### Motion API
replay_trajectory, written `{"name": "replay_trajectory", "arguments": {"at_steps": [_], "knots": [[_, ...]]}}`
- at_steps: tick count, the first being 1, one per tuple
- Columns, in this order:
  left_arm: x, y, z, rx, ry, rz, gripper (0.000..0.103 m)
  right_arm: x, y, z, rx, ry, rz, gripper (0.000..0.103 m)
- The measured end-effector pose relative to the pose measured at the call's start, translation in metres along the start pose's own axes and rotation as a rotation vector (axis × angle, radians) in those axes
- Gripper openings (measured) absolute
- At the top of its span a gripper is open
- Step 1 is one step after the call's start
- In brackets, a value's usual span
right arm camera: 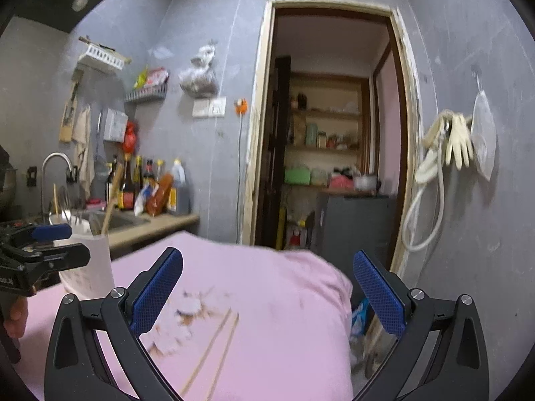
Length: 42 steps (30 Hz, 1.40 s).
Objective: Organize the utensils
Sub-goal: 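Move both tools back over the two wooden chopsticks on the cloth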
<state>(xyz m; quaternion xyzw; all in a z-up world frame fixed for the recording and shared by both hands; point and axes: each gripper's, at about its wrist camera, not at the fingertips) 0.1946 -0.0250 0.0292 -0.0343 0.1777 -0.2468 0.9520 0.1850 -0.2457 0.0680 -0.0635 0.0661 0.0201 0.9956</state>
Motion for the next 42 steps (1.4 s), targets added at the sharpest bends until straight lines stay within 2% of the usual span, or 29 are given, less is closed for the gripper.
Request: {"name": "replay_trajectory", "arguments": {"at_steps": [3,8,11,18,20,22,27,42], "knots": [[0.019,-0.001,-0.007,-0.025,0.078,-0.011,0.1,0.013,-0.009,-0.009,0.013,0.085,0.043,0.097],[0.049,0.004,-0.019,-0.081,0.193,-0.033,0.098,0.038,-0.014,-0.025,0.016,0.234,0.133,0.076],[0.064,0.006,-0.024,-0.093,0.255,-0.047,0.09,0.051,-0.014,-0.032,0.015,0.311,0.179,0.064],[0.1,0.017,-0.03,-0.18,0.418,-0.105,0.052,0.073,-0.009,-0.05,0.002,0.484,0.276,0.04],[0.108,0.021,-0.032,-0.205,0.452,-0.122,0.045,0.077,-0.006,-0.056,-0.008,0.519,0.289,0.034],[0.116,0.024,-0.033,-0.23,0.48,-0.142,0.038,0.08,-0.003,-0.059,-0.017,0.55,0.306,0.031],[0.132,0.027,-0.033,-0.265,0.525,-0.176,0.031,0.084,0.006,-0.063,-0.051,0.594,0.337,0.025],[0.153,0.03,-0.029,-0.3,0.555,-0.211,0.027,0.086,0.024,-0.075,-0.123,0.68,0.366,0.023]]}}
Point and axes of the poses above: each gripper's, at about its wrist camera, not at the fingertips, and x roughly the way its jaws point, y to its left, z to its top, and after that the axes turned 11 degrees about -z, right-handed
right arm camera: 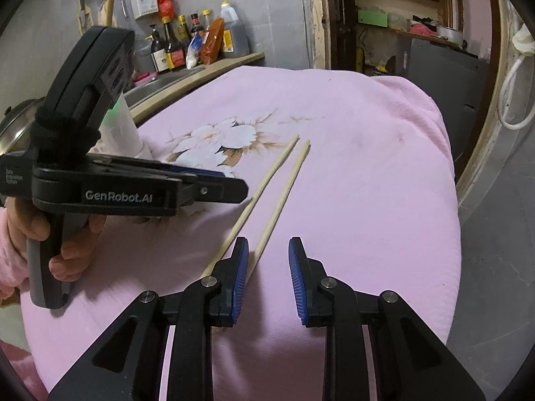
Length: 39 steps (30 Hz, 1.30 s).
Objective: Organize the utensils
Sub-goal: 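Move both tools back over the two wooden chopsticks on the cloth, then grasp one chopstick with the left tool while the right tool grasps the other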
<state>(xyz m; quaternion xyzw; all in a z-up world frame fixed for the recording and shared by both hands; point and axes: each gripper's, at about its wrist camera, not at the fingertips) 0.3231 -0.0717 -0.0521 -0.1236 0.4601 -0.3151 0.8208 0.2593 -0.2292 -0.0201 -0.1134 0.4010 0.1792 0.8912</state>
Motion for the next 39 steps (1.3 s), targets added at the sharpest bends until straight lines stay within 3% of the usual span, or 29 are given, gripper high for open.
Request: {"name": "replay_trajectory", "arguments": {"at_steps": [6,10,16,26,31,33,39], "knots": [[0.002,-0.002,0.0,-0.002,-0.003,0.003,0.025,0.006,0.008,0.001,-0.041,0.018,-0.055,0.022],[0.002,-0.001,0.0,-0.002,-0.004,0.003,0.024,0.01,0.01,0.003,-0.069,0.015,-0.1,0.013],[0.004,-0.002,0.0,0.009,0.004,0.005,0.024,0.011,0.0,0.006,-0.047,0.013,-0.11,0.004],[0.019,-0.007,0.01,0.007,0.02,0.01,0.024,0.008,-0.011,0.007,0.0,-0.01,-0.117,0.0],[0.028,-0.012,0.014,0.002,0.043,0.045,0.006,0.005,-0.017,0.006,0.028,-0.025,-0.14,0.0],[0.028,-0.012,0.014,-0.009,0.044,0.052,0.006,0.005,-0.021,0.004,0.041,-0.014,-0.158,0.0],[0.015,-0.006,0.005,-0.021,0.037,0.077,0.003,0.004,-0.036,0.004,0.127,-0.002,-0.076,0.002]]}}
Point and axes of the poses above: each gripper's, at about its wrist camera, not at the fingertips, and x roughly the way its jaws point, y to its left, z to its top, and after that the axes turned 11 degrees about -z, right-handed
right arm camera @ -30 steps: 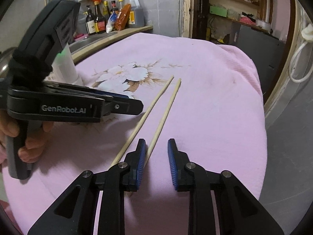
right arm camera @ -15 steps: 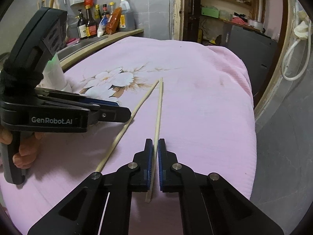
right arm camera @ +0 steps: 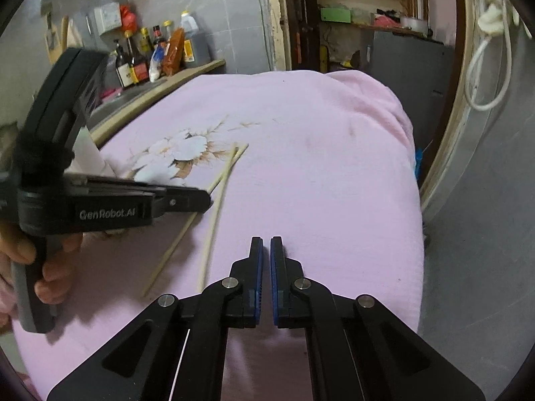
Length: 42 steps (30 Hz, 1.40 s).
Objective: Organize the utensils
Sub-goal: 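Grasp one chopstick with the left tool while the right tool grasps the other, then lift both chopsticks upright and carry them over the white holder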
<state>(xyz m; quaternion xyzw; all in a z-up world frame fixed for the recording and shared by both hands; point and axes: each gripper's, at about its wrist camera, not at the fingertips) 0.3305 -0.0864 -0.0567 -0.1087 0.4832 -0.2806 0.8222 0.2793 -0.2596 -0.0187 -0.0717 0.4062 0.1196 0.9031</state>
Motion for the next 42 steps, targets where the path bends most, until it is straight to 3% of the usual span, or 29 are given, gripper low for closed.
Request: {"name": "replay_trajectory", "arguments": {"at_steps": [7,13,16,27,28,29,33,39,42], "knots": [[-0.034,0.018,-0.021,-0.02,-0.013,0.031,0.002,0.003,0.011,0.007,0.035,0.018,0.104,0.008],[-0.06,0.026,-0.036,-0.038,-0.033,0.052,0.003,0.008,0.049,0.015,-0.07,0.043,0.158,0.02],[-0.068,0.029,-0.044,-0.04,-0.037,0.067,0.003,0.013,0.065,0.02,-0.104,0.062,0.188,0.02],[-0.084,0.038,-0.059,-0.054,-0.049,0.07,0.003,0.033,0.103,0.024,-0.246,0.123,0.167,0.02],[-0.085,0.037,-0.061,-0.047,-0.049,0.073,0.003,0.034,0.104,0.024,-0.258,0.123,0.161,0.017],[-0.085,0.036,-0.061,-0.042,-0.049,0.076,0.003,0.035,0.105,0.025,-0.259,0.126,0.161,0.009],[-0.086,0.035,-0.065,-0.03,-0.052,0.083,0.002,0.036,0.098,0.026,-0.199,0.14,0.167,0.003],[-0.097,0.03,-0.08,-0.021,-0.1,0.069,0.002,0.005,0.084,0.015,-0.108,0.003,0.153,0.003],[-0.106,0.023,-0.088,0.001,-0.15,0.06,0.002,-0.022,0.085,0.007,-0.097,-0.128,0.115,0.003]]}}
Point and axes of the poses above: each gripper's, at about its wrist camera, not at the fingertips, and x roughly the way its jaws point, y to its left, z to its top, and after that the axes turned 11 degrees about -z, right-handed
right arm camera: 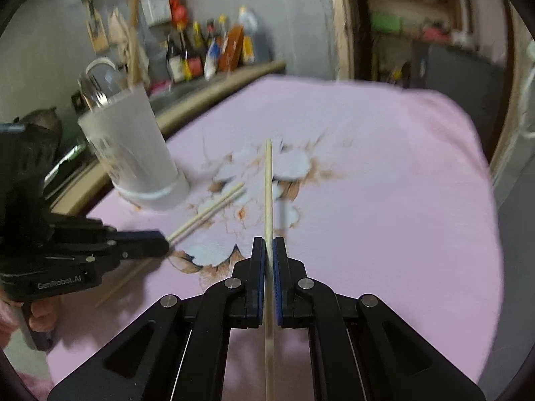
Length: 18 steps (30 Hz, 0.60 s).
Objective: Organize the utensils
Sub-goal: 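Lift both chopsticks upright and carry them over the white holder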
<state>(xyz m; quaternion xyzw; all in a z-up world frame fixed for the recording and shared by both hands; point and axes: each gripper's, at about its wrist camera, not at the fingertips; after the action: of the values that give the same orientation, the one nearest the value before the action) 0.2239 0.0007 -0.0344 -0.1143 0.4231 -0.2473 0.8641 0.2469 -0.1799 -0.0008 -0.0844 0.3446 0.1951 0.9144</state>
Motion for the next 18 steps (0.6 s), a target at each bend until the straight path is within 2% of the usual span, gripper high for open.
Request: {"name": "replay_trajectory", "arguments": {"at_steps": [7,14,18], "knots": [[-0.036,-0.026,-0.016,0.114,-0.211,-0.004,0.002,-0.049,0.017,-0.008,0.025,-0.273,-0.078,0.003],[-0.066,-0.049,-0.024,0.217,-0.436,0.03,0.002,-0.074,0.041,-0.007,-0.002,-0.479,-0.144,0.003],[-0.085,-0.057,-0.022,0.255,-0.578,0.055,0.002,-0.088,0.048,0.001,0.023,-0.577,-0.142,0.003]]}}
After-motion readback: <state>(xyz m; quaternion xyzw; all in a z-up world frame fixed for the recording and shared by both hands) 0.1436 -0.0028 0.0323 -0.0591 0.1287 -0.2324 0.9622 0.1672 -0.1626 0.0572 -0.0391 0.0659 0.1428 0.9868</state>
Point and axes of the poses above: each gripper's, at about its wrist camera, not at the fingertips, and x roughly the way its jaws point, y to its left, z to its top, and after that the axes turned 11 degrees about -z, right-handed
